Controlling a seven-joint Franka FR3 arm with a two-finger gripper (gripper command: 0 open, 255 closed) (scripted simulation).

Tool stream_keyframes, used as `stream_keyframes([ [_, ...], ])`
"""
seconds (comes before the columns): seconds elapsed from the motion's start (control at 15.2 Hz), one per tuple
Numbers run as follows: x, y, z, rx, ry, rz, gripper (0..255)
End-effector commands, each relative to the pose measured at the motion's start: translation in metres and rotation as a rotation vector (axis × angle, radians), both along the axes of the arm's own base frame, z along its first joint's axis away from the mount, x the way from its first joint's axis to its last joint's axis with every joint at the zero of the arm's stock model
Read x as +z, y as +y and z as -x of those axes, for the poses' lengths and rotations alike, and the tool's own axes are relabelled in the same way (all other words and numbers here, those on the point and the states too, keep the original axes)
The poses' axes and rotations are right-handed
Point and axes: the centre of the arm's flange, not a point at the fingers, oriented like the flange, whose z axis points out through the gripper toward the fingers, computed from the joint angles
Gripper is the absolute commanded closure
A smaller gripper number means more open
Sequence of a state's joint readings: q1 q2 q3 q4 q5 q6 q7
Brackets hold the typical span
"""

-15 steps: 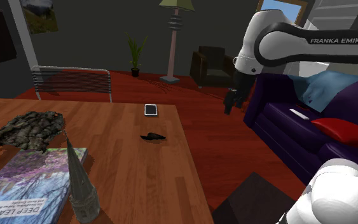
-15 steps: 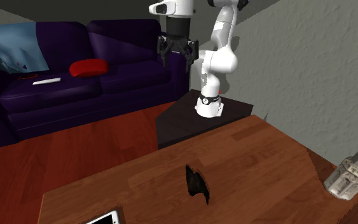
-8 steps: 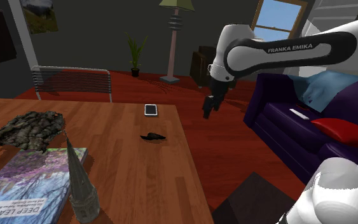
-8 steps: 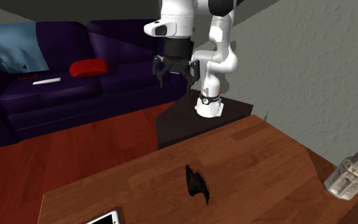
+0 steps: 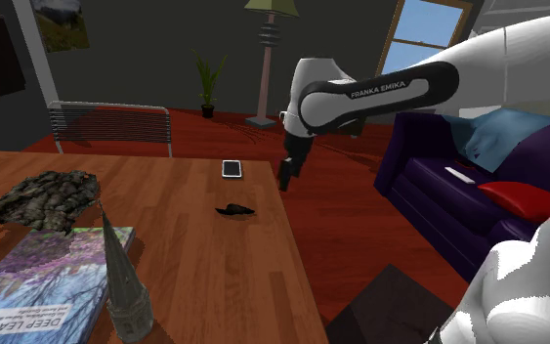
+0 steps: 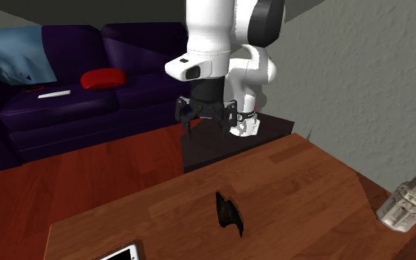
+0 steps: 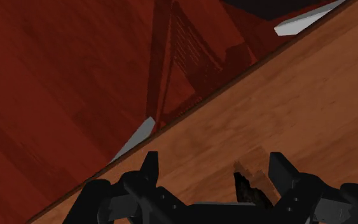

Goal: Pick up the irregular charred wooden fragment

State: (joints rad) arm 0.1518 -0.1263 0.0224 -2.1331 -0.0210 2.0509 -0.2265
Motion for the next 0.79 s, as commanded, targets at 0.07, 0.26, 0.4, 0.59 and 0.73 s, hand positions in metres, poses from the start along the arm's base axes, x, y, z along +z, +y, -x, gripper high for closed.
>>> stream_keyframes([
  [0.07, -0.018, 0.026, -0.027, 0.074, 0.0, -0.001, 0],
  [0.26, -0.036, 0.052, -0.05, 0.146, 0.0, -0.001, 0],
  [0.4, -0.048, 0.07, -0.064, 0.194, 0.001, -0.001, 0],
  [0.59, -0.066, 0.099, -0.083, 0.267, 0.001, -0.001, 0],
  [0.73, -0.077, 0.116, -0.094, 0.308, 0.001, -0.001, 0],
])
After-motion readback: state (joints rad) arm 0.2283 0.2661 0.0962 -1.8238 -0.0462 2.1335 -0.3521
